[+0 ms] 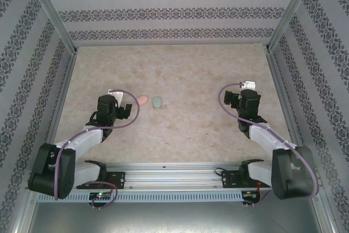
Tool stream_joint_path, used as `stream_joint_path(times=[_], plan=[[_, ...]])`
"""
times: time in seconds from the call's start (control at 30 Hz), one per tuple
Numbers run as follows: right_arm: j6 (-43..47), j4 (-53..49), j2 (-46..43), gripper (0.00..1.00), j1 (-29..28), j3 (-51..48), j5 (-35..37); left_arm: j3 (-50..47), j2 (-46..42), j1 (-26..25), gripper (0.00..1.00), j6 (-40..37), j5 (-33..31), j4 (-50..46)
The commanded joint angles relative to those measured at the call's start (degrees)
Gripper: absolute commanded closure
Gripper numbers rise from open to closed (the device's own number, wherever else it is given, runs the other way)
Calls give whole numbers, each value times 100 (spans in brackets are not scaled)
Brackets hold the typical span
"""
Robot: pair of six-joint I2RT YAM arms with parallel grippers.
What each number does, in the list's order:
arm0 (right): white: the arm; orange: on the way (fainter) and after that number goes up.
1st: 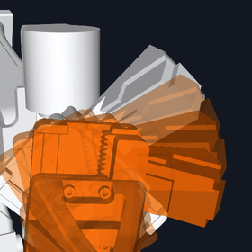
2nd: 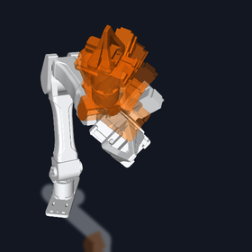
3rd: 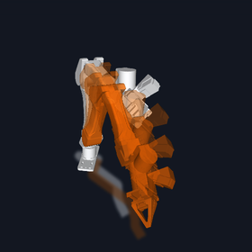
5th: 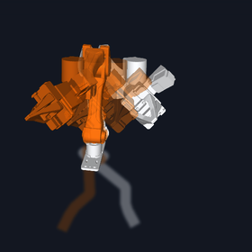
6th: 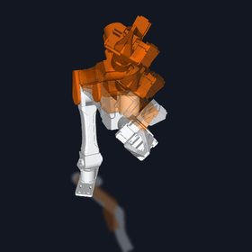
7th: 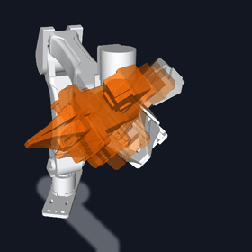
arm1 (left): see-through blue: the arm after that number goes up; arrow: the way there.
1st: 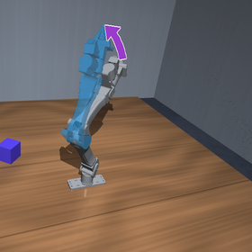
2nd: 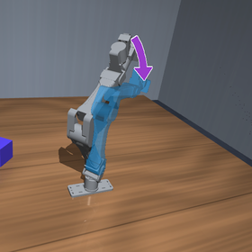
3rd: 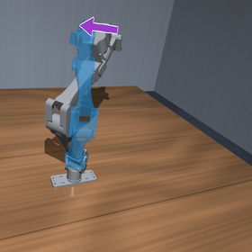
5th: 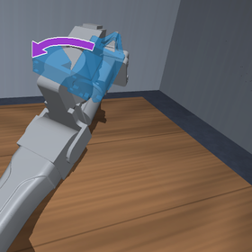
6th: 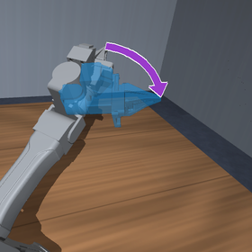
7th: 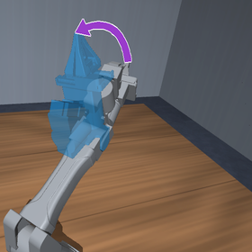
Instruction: Insert the wireless bluetooth earbuds into the charging case
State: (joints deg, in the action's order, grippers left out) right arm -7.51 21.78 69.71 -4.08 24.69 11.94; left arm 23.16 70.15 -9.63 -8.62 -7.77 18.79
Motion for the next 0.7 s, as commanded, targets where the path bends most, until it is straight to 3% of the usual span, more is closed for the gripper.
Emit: stream_joint_path(times=[0.0, 0.2, 0.27, 0.37, 0.53, 0.6, 0.67], plan=[[-57, 1005, 377, 2, 124, -170, -623, -308, 185, 70, 0, -46, -20, 1286], [347, 1502, 614, 2, 227, -152, -906, -783, 765, 199, 0, -85, 257, 3442], [445, 1792, 652, 2, 292, -222, -912, -816, 888, 258, 0, 197, 244, 3717], [383, 2484, 908, 2, 522, -371, -1207, -938, 1399, 338, 0, 178, 571, 4434], [319, 3208, 1546, 2, 718, -465, -1748, -1238, 2458, 410, 0, 205, 549, 6125], [306, 3583, 1797, 2, 712, -465, -1798, -1242, 2325, 416, 0, 303, 407, 6012], [357, 3173, 1648, 2, 715, -409, -1797, -1029, 2214, 421, 0, 261, 486, 5459]])
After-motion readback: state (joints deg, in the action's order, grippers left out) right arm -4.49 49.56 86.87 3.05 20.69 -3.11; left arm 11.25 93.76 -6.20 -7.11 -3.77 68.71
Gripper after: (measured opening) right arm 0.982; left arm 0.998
